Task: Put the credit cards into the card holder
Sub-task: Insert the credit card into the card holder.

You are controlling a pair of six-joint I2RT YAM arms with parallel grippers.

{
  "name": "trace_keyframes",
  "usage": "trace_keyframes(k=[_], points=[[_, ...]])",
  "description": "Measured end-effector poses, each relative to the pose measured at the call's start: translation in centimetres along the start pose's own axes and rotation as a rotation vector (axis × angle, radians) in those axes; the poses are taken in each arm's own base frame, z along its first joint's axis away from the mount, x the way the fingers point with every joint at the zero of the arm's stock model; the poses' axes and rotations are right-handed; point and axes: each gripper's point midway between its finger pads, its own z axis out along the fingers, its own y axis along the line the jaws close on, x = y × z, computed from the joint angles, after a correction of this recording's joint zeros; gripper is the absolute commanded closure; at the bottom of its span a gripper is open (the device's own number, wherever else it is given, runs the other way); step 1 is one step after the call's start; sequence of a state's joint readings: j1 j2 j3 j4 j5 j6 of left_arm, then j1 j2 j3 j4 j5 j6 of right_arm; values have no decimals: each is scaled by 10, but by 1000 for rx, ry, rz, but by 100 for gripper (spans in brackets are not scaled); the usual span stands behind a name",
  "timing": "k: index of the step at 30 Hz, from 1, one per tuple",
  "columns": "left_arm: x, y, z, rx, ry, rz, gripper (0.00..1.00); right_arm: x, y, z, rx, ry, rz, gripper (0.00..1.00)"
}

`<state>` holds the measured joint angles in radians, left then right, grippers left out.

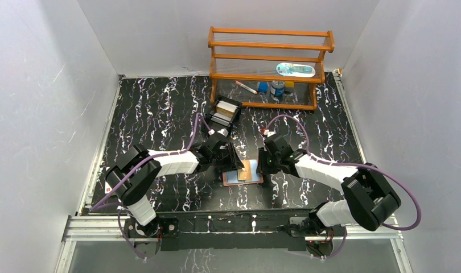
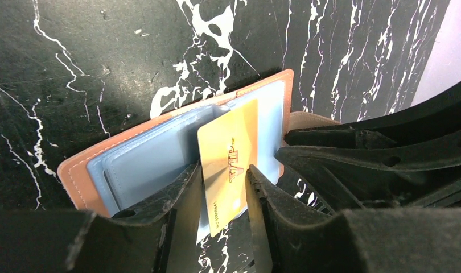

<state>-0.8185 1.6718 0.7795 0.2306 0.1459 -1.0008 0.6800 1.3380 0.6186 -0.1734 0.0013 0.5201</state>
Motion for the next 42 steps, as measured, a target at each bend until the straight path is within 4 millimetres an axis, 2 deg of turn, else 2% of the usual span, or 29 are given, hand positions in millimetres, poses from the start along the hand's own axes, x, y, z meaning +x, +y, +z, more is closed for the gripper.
trace_keyframes(k=[16, 29, 37, 40, 42], points=[[10, -14, 17, -58, 7, 60, 69, 1, 3, 5, -68, -75, 119, 70], [14, -20, 18, -53, 9, -16, 66, 3, 9, 5, -86, -64, 173, 69], [17, -20, 18, -62, 10, -11, 62, 4, 9, 2, -85, -61, 176, 59], [14, -22, 12, -87, 7, 32, 58, 6, 6, -5, -70, -56, 153, 56], [10, -24, 6, -94, -1, 55, 56, 0, 8, -12, -68, -69, 136, 55]])
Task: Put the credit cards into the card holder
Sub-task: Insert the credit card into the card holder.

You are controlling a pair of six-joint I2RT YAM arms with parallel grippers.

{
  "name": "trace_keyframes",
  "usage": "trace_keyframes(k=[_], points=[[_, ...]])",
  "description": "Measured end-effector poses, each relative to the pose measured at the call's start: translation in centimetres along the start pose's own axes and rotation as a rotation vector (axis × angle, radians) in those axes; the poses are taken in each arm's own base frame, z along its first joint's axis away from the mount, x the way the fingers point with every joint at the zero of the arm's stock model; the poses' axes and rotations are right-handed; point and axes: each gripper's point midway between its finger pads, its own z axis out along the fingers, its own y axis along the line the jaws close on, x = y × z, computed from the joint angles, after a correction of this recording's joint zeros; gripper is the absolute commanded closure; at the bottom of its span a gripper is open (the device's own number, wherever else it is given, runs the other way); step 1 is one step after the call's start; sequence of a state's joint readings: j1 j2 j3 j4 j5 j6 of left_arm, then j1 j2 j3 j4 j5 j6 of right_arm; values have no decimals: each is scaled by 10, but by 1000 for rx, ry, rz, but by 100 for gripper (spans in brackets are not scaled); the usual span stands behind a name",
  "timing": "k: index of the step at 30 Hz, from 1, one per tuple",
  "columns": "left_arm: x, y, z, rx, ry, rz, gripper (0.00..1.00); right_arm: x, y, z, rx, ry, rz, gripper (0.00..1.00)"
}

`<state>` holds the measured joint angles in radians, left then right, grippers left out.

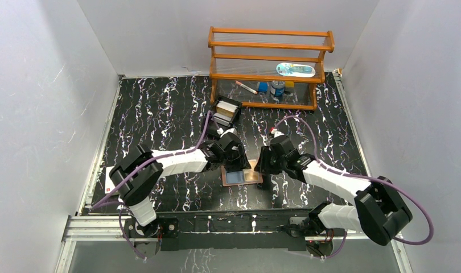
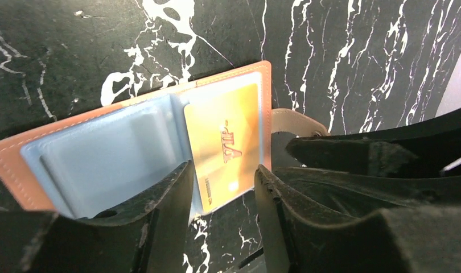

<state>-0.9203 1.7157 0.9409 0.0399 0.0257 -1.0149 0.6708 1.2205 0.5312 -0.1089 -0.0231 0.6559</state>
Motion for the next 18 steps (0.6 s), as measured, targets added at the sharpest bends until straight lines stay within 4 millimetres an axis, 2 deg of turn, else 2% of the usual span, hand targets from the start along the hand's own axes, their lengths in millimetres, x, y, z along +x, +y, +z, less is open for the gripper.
trace_keyframes(k=[5, 10, 13, 18], points=[[-5, 0, -19, 7, -30, 22, 54, -34, 20, -18, -27, -90, -28, 53], [-12, 17, -38, -36, -65, 53, 48, -71, 41, -27, -38, -158, -80, 52], [-24, 26, -58, -44, -116, 85, 43, -107, 63, -26, -49, -196, -156, 51], [-56, 36, -107, -13, -238, 124, 31, -169, 102, -14, -67, -260, -318, 50]])
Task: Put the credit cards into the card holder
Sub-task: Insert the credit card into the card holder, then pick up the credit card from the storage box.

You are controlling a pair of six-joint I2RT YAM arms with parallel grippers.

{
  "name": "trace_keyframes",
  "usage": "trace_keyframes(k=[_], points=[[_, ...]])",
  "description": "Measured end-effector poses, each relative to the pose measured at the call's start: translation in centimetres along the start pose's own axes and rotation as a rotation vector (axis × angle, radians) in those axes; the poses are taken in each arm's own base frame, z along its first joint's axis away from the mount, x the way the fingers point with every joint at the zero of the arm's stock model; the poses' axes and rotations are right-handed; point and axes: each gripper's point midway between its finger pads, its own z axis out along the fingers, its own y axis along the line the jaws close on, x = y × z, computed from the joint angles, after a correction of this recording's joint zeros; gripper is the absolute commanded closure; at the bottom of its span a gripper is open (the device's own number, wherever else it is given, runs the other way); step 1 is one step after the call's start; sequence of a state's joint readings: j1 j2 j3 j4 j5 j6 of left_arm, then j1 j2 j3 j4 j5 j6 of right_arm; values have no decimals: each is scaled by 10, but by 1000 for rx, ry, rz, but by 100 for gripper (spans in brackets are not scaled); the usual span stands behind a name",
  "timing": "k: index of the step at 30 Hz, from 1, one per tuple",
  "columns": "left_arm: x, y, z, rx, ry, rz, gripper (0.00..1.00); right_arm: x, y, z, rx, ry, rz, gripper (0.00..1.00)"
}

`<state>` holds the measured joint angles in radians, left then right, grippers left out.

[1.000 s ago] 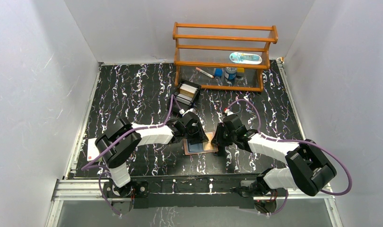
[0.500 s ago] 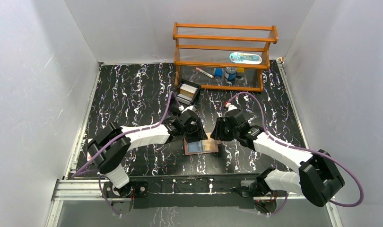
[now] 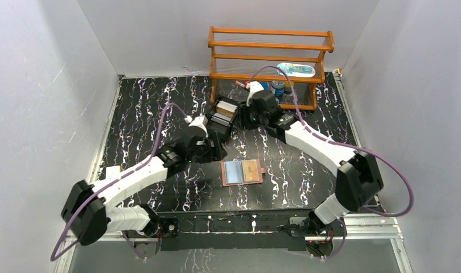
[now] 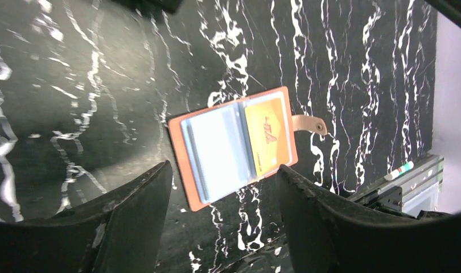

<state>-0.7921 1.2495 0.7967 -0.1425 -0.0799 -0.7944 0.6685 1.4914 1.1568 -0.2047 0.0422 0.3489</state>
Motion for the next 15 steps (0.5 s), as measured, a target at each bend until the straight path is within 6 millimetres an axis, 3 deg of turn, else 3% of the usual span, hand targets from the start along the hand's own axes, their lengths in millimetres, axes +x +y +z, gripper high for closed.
trace_keyframes(k=[4, 7, 15], points=[[-20, 10, -28, 9, -60, 63, 21, -22, 1, 27, -6, -23, -145, 50], [-18, 16, -43, 11, -55, 138, 2, -27, -2, 50, -2, -13, -248, 50], [-23, 27, -77, 15, -100, 334, 1, -49, -11, 123, 30, 12, -468, 46]])
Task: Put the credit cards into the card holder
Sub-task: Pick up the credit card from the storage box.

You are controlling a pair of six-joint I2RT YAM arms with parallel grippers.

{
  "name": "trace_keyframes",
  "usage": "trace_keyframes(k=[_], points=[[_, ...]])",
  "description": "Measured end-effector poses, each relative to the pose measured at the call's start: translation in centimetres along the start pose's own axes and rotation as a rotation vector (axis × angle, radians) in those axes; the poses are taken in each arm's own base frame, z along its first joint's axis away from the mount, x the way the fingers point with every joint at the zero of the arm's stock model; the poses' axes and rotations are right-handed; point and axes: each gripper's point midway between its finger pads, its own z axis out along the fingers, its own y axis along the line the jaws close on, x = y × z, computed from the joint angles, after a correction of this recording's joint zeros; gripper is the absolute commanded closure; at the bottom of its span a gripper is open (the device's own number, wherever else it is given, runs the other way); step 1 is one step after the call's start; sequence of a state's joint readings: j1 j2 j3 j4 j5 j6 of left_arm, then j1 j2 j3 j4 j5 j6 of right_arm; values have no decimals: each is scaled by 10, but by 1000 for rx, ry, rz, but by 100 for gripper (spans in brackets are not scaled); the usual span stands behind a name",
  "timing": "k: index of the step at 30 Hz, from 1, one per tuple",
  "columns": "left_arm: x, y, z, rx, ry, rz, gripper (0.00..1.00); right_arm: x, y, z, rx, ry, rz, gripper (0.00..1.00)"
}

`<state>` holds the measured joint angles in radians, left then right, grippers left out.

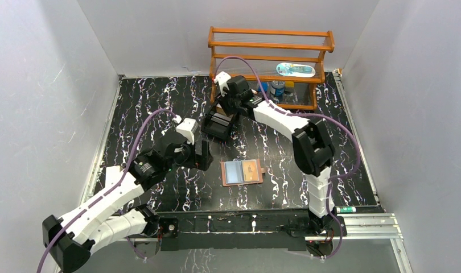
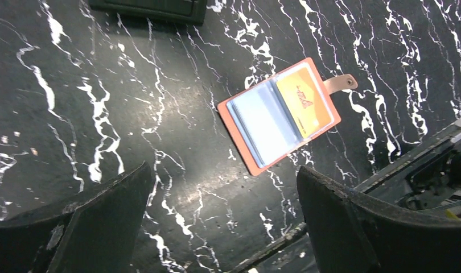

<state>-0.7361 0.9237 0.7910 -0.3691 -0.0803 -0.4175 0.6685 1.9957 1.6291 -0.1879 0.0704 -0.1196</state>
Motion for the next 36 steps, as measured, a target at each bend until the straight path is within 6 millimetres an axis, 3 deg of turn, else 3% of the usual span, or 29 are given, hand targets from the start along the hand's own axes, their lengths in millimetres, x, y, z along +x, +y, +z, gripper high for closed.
trace_keyframes(k=[6, 11, 18, 24, 36], points=[[-1, 12, -18, -10, -64, 97, 1, 17, -9, 33, 26, 72, -120, 39], [5, 25, -27, -45, -100, 135, 1, 32, -14, 46, 30, 124, -201, 38], [-7, 36, -38, -101, -170, 139, 1, 42, -17, 56, 48, 153, -292, 42], [-18, 41, -52, -122, -245, 124, 1, 37, -15, 63, 99, 138, -391, 43], [-19, 43, -54, -130, -255, 121, 1, 34, -16, 75, 222, 140, -497, 53]])
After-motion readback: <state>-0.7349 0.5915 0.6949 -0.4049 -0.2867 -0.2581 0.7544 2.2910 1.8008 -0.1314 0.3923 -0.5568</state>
